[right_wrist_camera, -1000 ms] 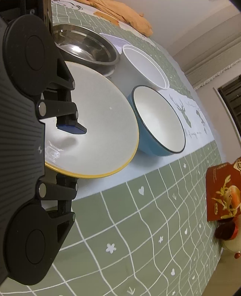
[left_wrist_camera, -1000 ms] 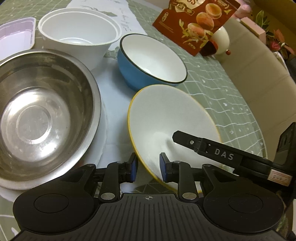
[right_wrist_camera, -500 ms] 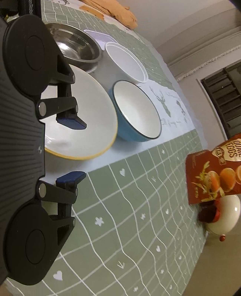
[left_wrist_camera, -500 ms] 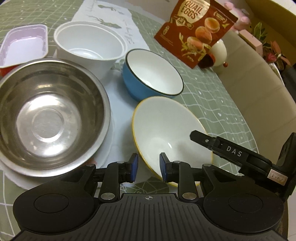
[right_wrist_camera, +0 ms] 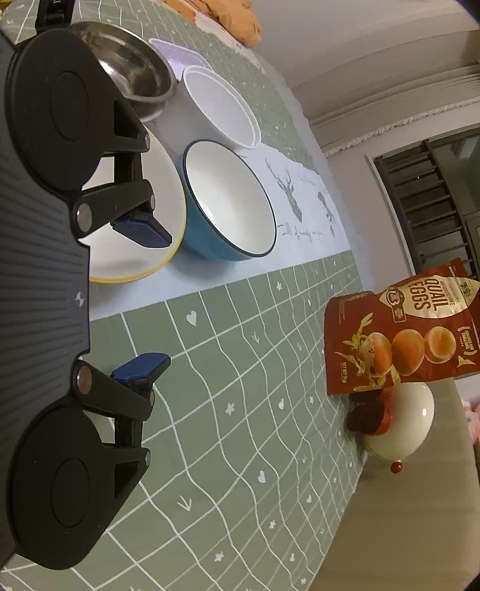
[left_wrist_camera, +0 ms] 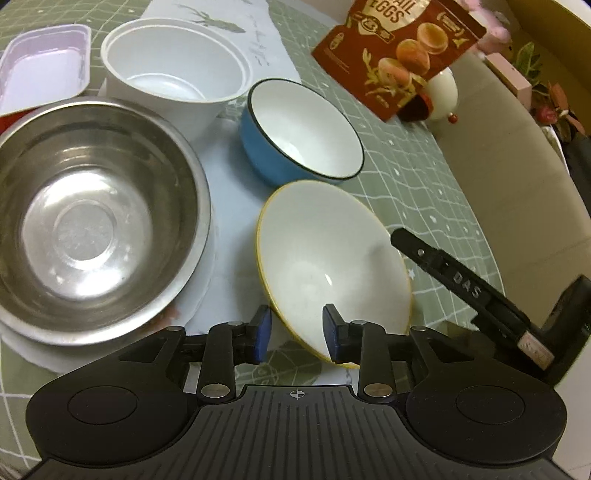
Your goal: Organize plates and bowls
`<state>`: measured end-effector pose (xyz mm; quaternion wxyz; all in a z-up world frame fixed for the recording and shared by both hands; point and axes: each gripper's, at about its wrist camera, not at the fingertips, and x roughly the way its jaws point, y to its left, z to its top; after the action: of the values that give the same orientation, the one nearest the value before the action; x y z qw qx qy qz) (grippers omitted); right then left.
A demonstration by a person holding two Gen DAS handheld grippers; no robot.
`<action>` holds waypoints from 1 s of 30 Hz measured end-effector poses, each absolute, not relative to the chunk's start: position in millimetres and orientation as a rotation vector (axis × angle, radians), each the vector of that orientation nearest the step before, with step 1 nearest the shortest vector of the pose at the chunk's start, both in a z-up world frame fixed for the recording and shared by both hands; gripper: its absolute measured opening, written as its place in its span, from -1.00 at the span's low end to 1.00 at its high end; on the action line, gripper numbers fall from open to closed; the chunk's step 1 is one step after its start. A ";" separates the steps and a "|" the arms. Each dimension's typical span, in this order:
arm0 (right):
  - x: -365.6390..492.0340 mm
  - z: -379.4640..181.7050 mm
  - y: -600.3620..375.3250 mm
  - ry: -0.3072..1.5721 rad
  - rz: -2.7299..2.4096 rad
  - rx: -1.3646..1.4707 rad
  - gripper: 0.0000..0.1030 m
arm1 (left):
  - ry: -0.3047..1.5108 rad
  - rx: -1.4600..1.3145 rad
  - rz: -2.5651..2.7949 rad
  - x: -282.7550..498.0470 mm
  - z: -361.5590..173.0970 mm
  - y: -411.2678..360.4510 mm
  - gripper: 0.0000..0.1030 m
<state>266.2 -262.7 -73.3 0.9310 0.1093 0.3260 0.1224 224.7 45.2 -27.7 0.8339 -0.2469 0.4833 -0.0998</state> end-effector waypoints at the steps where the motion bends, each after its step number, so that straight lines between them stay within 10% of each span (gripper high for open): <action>1: 265.5 -72.4 -262.0 0.661 0.262 0.215 0.24 | 1.014 -0.532 -0.200 224.3 -28.4 44.7 -0.36; 30: 237.0 -48.4 -257.7 0.519 0.312 -0.002 0.47 | 0.659 -0.468 -0.269 140.6 19.5 58.8 -0.36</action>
<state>237.0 -257.6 -48.4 0.9545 -0.0010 0.2557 0.1537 140.6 58.8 19.5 0.9106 -0.2271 0.3197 -0.1305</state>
